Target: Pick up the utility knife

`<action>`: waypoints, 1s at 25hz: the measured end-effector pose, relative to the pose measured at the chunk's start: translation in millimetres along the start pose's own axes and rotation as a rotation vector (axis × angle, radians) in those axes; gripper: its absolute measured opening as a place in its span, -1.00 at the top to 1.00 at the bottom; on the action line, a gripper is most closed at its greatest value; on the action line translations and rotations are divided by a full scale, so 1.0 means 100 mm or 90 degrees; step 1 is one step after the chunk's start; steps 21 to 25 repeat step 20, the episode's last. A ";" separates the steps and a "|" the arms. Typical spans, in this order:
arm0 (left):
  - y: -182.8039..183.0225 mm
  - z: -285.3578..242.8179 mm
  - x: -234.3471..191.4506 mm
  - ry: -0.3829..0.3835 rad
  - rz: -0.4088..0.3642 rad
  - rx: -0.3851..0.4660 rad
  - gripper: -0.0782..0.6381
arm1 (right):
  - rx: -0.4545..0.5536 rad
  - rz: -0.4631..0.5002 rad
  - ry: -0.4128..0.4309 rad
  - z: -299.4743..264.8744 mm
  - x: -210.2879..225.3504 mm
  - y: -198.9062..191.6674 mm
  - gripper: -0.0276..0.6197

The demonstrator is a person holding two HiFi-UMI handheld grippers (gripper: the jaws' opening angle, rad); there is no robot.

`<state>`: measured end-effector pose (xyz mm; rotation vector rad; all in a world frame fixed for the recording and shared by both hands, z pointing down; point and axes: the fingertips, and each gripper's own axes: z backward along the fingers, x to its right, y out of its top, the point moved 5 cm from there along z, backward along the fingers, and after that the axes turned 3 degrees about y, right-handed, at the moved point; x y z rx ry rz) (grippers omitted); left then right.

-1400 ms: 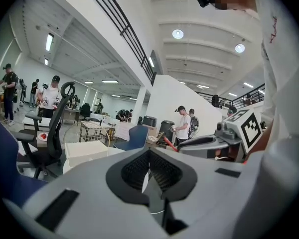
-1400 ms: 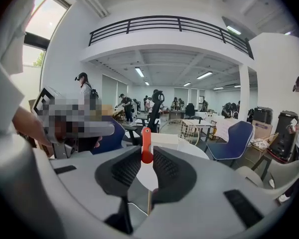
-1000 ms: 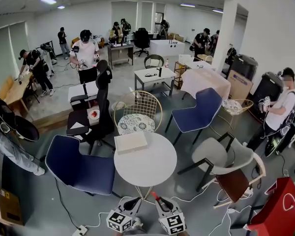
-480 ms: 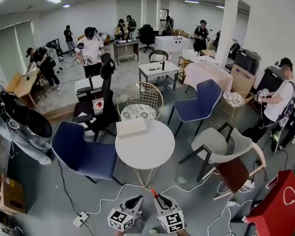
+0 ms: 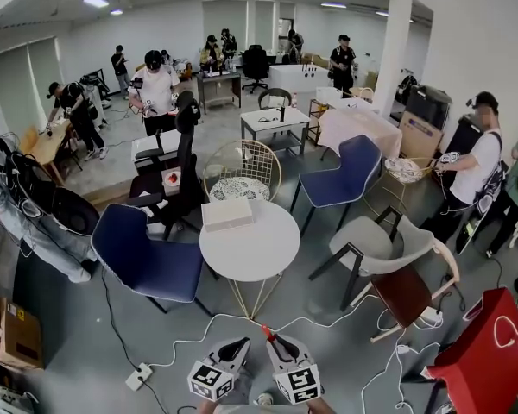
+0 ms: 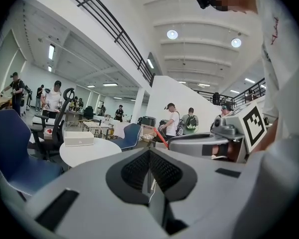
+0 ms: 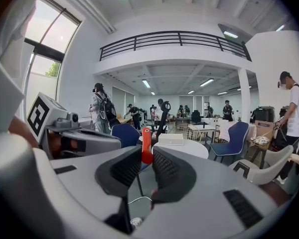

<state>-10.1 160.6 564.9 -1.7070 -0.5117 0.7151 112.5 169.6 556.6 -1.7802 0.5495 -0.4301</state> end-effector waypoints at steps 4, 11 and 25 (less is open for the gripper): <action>0.00 0.07 0.10 -0.006 -0.004 0.003 0.75 | 0.005 -0.001 -0.002 0.10 -0.08 0.00 0.67; -0.06 0.17 0.27 -0.012 -0.001 0.006 0.75 | 0.010 -0.001 -0.003 0.28 -0.21 -0.02 0.67; -0.05 0.21 0.40 -0.021 -0.011 0.007 0.75 | 0.017 0.004 -0.007 0.40 -0.23 -0.03 0.67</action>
